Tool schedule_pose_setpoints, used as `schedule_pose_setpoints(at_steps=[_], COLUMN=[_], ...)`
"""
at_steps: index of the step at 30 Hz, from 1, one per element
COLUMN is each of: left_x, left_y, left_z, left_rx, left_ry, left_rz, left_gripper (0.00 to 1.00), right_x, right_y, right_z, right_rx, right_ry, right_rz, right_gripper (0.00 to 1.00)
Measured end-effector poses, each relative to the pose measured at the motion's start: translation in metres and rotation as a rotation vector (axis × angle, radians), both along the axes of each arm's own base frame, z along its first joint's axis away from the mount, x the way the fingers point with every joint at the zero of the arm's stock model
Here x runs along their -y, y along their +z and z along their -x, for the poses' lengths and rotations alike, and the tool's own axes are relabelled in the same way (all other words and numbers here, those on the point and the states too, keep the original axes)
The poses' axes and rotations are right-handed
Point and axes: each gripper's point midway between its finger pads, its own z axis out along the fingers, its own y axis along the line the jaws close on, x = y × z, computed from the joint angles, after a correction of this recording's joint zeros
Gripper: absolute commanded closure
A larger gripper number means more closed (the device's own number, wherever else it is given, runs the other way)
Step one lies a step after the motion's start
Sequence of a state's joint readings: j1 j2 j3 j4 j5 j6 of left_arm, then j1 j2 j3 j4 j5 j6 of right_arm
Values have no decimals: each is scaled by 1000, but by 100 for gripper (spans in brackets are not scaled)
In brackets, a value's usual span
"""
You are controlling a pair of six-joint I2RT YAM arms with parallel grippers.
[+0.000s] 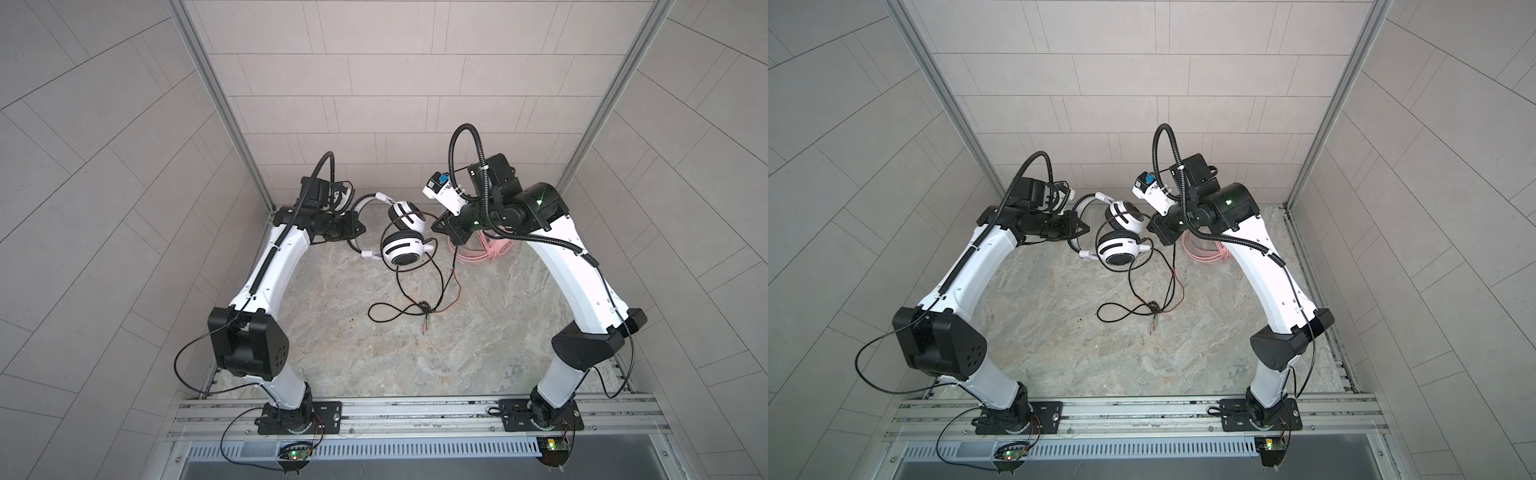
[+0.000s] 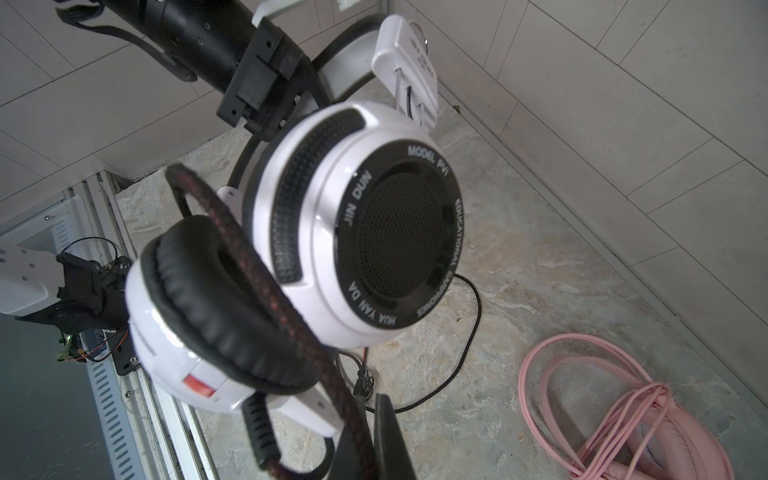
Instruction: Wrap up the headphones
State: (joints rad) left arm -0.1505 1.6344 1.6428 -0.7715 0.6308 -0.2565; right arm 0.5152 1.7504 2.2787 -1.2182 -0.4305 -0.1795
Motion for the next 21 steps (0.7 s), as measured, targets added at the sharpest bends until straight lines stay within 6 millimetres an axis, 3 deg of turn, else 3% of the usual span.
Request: schedule_pose_setpoints(at_steps=[7,14,21], left_x=[12,7,2], left_y=[-5,-16,-21], left_z=[12,15,14], left_rx=[-24,-55,-55], left_ry=[-59,-46,-26], left_rz=[-6,-59,-100], left_gripper=[100,100,100], right_x=[3,4,-12], right_y=[10,22,-1], right_z=[-21,-44,-60], right_rx=[33,66,8], right_ry=[-34,-78,-65], right_rz=[-47,-128,-154], right_gripper=[100,100,100])
